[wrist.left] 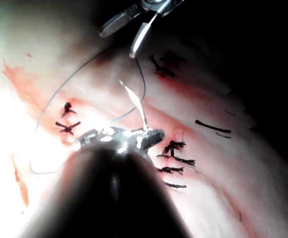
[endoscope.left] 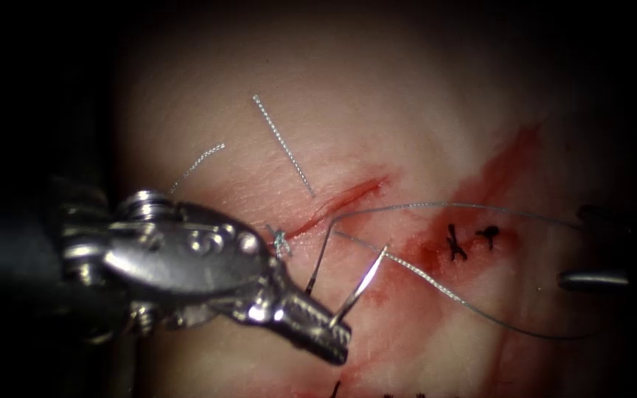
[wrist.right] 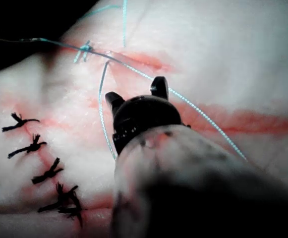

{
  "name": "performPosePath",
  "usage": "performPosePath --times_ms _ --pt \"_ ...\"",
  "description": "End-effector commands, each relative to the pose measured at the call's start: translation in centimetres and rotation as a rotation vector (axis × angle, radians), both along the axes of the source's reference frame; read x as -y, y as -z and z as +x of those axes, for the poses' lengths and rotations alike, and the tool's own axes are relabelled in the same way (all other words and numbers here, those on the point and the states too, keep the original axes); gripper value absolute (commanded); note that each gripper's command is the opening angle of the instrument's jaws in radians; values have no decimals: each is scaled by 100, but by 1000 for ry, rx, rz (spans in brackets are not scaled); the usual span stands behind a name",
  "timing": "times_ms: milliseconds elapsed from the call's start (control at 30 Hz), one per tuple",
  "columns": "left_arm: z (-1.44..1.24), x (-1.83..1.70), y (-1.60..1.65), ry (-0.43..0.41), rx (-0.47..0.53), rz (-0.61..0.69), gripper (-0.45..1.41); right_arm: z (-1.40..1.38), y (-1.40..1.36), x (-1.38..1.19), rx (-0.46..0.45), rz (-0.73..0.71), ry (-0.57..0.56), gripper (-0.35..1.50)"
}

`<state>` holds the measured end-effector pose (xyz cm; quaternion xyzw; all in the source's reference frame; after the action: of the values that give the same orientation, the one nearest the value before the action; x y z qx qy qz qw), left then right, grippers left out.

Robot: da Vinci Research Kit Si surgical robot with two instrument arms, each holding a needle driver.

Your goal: Wound Closure

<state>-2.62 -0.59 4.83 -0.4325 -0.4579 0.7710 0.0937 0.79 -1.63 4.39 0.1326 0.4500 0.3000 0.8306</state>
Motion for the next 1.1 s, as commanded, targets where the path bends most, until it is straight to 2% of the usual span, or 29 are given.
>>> performPosePath --times_ms 33,133,267,300,333,400,467,533,667,800,867,933,967,1100 --pt "-7 13 -11 -32 36 -37 -45 6 -10 -4 -8 4 -16 120" --pt "-14 41 -33 -131 57 -129 -45 5 -21 -5 -28 5 -42 125" --pt "-18 59 -54 -244 -48 -209 -45 5 -25 -5 -30 6 -47 131" --pt "-18 64 -59 -251 -128 -231 -8 3 -24 -4 -31 7 -45 131" --pt "-19 65 -61 -241 -160 -247 32 2 -24 -5 -32 7 -45 131" --pt "-19 62 -61 -218 -187 -229 83 1 -23 -5 -32 13 -48 131" --pt "-18 53 -54 -176 -219 -224 109 0 -24 -6 -32 13 -48 131" --pt "-17 47 -47 -158 -242 -237 121 0 -25 -6 -34 12 -49 131" --pt "-12 29 -28 -125 -306 -261 131 -1 -25 -7 -35 17 -52 133" --pt "-16 9 -9 -40 -372 -190 136 -6 -23 -8 -49 16 -57 131" --pt "-22 -6 0 -4 -382 -198 128 -11 -20 -11 -55 19 -58 131" --pt "-33 -19 8 18 -359 -278 116 -16 -17 -16 -56 22 -62 131" --pt "-48 -25 8 32 -354 -331 116 -22 -12 -22 -51 25 -73 131" --pt "-80 -19 -8 63 -359 -367 114 -34 -3 -36 -32 21 -122 126"
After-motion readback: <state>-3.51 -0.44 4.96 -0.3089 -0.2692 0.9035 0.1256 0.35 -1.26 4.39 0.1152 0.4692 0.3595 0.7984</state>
